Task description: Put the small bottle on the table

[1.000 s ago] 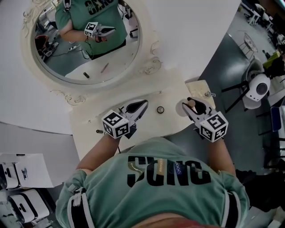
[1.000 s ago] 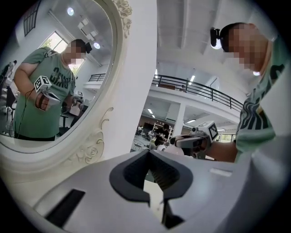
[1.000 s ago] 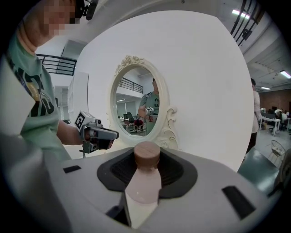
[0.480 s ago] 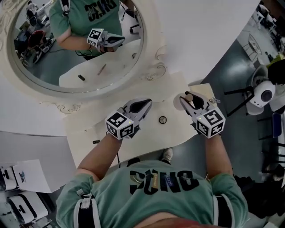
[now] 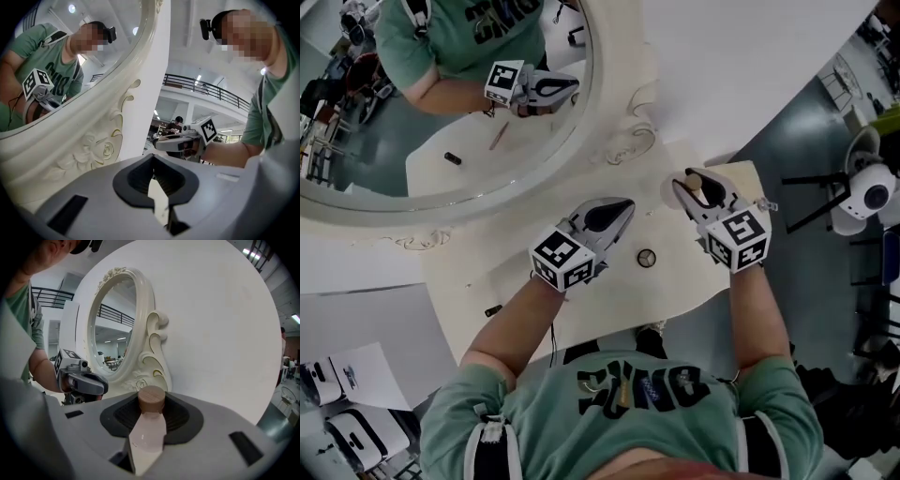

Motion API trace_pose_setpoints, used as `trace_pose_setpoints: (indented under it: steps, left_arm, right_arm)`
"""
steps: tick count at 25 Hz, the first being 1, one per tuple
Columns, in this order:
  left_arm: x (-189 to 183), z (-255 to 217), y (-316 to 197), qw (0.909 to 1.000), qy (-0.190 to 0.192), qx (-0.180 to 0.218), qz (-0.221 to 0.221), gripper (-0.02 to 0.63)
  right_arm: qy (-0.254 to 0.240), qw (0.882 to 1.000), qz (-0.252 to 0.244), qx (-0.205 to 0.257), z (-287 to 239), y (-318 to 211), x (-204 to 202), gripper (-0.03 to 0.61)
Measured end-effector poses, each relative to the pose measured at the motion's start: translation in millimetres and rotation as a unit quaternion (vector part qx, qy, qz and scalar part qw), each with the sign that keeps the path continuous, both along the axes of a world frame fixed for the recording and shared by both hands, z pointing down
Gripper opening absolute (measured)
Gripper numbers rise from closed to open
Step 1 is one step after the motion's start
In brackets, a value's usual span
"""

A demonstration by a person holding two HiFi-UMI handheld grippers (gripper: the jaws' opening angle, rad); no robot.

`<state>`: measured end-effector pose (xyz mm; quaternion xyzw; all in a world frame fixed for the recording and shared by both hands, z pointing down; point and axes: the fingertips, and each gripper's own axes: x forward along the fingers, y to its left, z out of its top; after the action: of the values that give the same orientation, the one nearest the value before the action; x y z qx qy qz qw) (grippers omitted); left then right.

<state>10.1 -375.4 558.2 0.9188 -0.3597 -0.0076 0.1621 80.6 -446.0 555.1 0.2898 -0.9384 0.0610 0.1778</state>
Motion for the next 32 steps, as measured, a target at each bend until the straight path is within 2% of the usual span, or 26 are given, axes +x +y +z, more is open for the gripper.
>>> trace_pose_setpoints:
  steps: [11,32]
  left_arm:
    - [5.1,13.2,-22.9,0.9999,0.008,-0.003,0.009,0.009]
    - [-6.6,21.2,-39.8,0.9996,0.023,-0.013,0.001,0.009]
  right_arm:
    - [0.017,1.0,-0.018,-0.001,25.7,-33.7,-30.1,0.121]
    - [0.028,0.999,-0.034,-0.011,51.3,-51.5,-58.5,0.121]
